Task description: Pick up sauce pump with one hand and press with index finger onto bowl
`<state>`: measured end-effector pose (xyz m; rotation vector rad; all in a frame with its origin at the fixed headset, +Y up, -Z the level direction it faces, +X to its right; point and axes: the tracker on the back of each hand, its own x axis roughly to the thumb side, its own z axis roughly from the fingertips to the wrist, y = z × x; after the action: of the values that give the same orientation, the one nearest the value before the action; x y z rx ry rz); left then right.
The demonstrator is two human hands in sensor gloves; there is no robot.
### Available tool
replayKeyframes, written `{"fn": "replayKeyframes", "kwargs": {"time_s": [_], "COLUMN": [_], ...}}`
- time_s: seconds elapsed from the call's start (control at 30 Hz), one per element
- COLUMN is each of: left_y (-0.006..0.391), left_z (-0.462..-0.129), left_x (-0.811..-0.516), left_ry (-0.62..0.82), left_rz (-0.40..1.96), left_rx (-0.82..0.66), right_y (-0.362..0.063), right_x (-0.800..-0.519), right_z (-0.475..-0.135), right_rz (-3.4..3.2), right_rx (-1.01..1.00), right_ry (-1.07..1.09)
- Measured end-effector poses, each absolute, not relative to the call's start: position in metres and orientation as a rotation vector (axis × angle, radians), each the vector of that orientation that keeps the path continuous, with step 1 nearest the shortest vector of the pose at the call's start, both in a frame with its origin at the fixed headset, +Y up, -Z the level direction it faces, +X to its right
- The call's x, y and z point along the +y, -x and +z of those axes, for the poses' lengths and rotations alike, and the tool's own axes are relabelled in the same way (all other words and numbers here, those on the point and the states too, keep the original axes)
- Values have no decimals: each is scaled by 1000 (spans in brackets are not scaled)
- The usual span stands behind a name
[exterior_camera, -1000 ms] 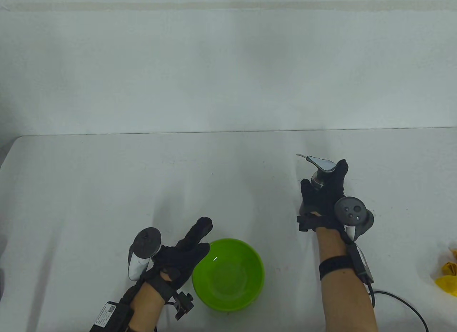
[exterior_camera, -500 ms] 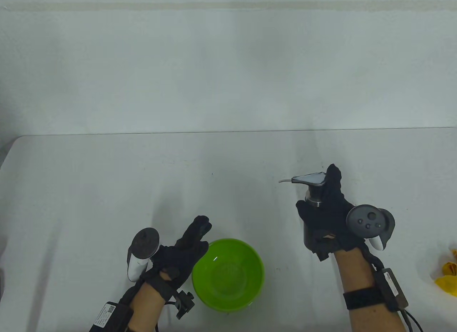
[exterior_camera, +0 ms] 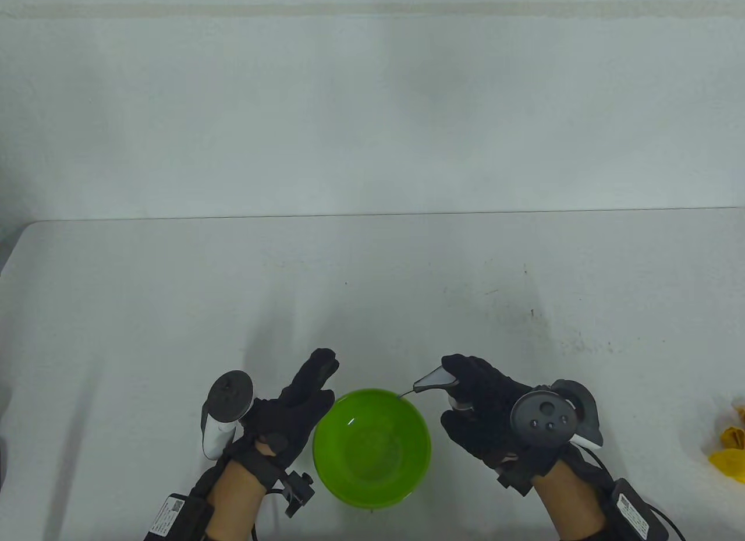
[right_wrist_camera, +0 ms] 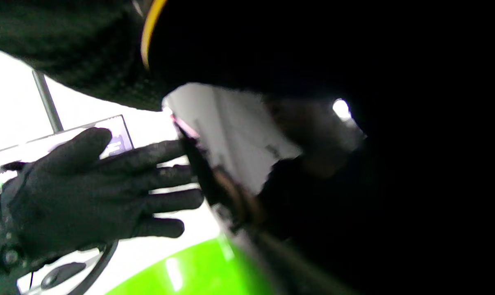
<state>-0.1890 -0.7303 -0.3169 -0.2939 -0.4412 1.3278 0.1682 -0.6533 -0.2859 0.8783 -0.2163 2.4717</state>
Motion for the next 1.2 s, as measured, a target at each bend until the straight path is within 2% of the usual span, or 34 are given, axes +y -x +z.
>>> {"fn": "replayKeyframes", "kwargs": {"time_s": [0.13, 0.5, 0.63, 0.7, 0.73, 0.8, 0.83, 1.0, 1.2], "left_y": [189, 188, 188, 188, 188, 188, 188, 188, 187], "left_z": [-317, -317, -317, -317, -317, -317, -317, -317, -317], "left_x": [-731, -732, -732, -731, -731, -731, -732, -731, -731], "left_ry": [303, 313, 315, 312, 311, 311, 312, 310, 311], "left_rz": [1325, 1316, 1318, 1319, 1319, 1319, 1320, 1320, 1318], "left_rx": [-438, -438, -435, -436, -436, -436, -436, -439, -442], "right_y": [-165, -163, -161, -161, -160, -161, -161, -164, -169], "right_x": [-670, -682, -682, -682, -681, -681, -681, -678, -677], "right_z": [-287, -288, -289, -286, -287, -287, -289, -288, -289], "right_rz": [2493, 2460, 2460, 2450, 2463, 2439, 2437, 2423, 2429], "right_rx": [-174, -203, -152, -216, -168, -202, -146, -250, -257], "right_ry": [-874, -852, -859, -870, -869, -875, -868, -869, -840]}}
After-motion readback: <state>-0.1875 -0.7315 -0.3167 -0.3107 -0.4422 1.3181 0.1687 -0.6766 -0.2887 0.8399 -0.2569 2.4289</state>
